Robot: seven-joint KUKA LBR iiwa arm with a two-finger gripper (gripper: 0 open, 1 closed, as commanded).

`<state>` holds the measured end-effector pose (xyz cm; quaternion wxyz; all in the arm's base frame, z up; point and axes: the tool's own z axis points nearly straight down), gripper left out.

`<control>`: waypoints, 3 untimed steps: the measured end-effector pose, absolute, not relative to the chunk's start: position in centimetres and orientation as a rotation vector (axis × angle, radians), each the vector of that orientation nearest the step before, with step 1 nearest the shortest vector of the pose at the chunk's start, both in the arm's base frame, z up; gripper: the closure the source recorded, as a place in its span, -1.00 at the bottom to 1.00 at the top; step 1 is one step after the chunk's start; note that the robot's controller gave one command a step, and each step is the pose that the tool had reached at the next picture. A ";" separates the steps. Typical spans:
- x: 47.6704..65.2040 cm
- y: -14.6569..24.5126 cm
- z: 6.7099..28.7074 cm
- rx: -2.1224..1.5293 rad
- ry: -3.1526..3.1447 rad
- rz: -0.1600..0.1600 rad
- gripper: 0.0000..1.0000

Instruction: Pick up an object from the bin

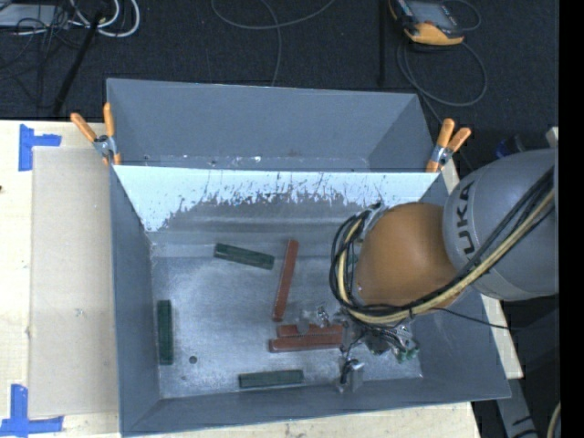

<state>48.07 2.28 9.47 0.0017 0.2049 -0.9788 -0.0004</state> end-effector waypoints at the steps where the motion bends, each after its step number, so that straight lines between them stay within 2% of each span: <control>1: 47.8 2.7 7.5 0.427 -3.129 0.002 -1.00; 2: 47.8 2.1 7.5 1.164 -2.953 0.008 1.00; 3: 47.8 2.1 7.5 1.164 -2.953 0.008 1.00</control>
Offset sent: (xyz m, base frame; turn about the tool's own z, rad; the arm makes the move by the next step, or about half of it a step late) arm -0.0115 -0.0043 -0.0247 -0.3450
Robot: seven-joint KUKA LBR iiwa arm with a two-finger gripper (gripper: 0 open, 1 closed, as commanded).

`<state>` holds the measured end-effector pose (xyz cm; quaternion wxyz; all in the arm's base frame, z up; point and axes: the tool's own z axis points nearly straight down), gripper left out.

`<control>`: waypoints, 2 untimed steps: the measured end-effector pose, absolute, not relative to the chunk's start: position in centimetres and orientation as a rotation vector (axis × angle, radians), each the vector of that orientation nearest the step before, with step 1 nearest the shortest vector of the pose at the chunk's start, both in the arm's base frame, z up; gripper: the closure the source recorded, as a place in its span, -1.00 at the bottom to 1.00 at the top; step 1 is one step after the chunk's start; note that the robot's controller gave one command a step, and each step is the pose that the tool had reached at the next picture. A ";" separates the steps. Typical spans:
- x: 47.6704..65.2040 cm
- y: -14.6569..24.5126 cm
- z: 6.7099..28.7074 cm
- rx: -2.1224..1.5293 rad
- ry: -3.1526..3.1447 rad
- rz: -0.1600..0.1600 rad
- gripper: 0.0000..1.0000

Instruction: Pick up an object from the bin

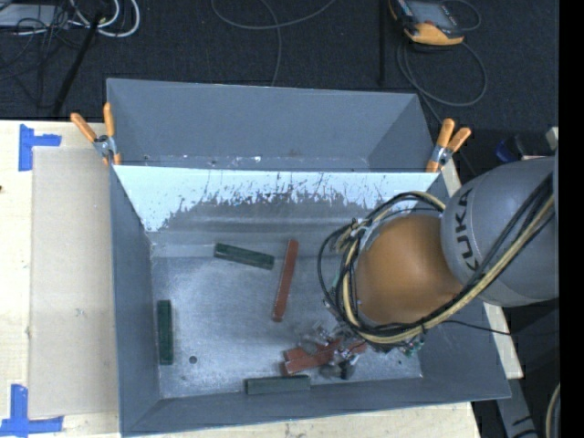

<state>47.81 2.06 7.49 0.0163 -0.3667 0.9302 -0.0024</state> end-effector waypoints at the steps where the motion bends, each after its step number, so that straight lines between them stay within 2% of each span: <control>1: 47.7 2.1 7.9 -1.141 2.898 -0.005 1.00; 2: 47.5 2.0 9.9 -1.146 2.910 0.000 1.00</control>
Offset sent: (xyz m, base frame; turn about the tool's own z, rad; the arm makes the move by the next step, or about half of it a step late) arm 0.0000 -0.0002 0.0181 0.0002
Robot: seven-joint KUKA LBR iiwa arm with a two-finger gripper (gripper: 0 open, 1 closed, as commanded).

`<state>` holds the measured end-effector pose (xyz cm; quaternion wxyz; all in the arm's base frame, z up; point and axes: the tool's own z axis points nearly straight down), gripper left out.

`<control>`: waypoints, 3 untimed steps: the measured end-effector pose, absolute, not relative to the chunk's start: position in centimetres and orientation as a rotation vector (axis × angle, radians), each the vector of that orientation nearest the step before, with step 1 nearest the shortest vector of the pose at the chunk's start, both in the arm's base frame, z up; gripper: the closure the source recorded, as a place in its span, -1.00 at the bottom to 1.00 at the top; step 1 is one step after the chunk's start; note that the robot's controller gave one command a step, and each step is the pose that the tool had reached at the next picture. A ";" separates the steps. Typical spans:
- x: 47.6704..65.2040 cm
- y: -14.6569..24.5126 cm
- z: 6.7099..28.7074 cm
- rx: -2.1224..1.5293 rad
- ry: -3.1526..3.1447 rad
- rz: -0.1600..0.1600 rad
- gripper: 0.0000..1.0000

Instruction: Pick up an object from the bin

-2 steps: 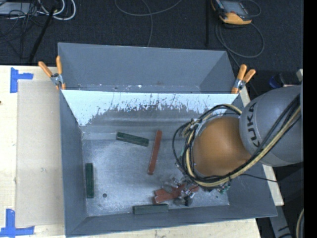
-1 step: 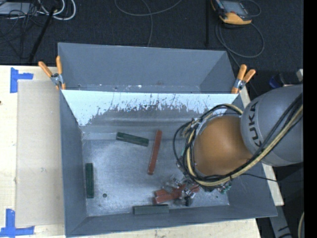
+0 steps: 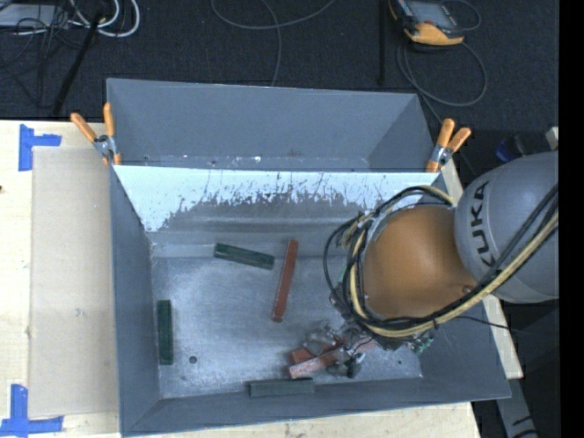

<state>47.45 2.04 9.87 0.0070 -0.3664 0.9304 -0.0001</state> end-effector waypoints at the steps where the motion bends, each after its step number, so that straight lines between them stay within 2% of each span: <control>1: 47.5 2.0 11.7 -1.147 2.910 -0.001 1.00; 3: 47.2 2.1 15.4 -1.156 2.925 0.005 1.00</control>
Offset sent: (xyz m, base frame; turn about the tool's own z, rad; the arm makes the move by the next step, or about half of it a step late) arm 0.0002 0.0001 0.0971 0.0000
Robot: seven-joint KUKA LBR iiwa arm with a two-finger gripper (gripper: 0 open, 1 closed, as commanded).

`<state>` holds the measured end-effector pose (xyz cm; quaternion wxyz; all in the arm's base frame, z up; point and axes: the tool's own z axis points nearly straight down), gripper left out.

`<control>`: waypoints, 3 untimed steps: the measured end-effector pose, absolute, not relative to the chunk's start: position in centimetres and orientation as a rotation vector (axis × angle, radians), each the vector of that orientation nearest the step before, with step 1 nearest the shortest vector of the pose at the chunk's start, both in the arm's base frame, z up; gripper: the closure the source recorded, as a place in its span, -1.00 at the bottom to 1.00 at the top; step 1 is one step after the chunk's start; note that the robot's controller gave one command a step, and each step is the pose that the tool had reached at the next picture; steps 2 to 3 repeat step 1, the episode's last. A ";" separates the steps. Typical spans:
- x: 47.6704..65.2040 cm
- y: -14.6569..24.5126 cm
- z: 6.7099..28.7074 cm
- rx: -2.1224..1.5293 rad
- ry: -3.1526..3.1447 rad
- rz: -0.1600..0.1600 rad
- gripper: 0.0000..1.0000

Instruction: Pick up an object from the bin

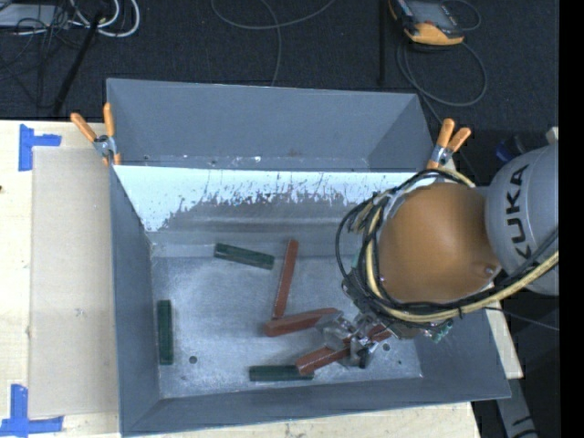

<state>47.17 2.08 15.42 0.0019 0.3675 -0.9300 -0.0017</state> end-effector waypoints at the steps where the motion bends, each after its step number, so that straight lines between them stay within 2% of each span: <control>1: 47.3 2.1 17.3 1.152 -2.923 -0.002 1.00; 3: 47.3 2.1 17.3 1.152 -2.923 -0.002 1.00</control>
Offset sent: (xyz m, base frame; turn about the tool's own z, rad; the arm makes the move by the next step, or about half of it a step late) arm 0.0003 -0.0001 0.0083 0.0000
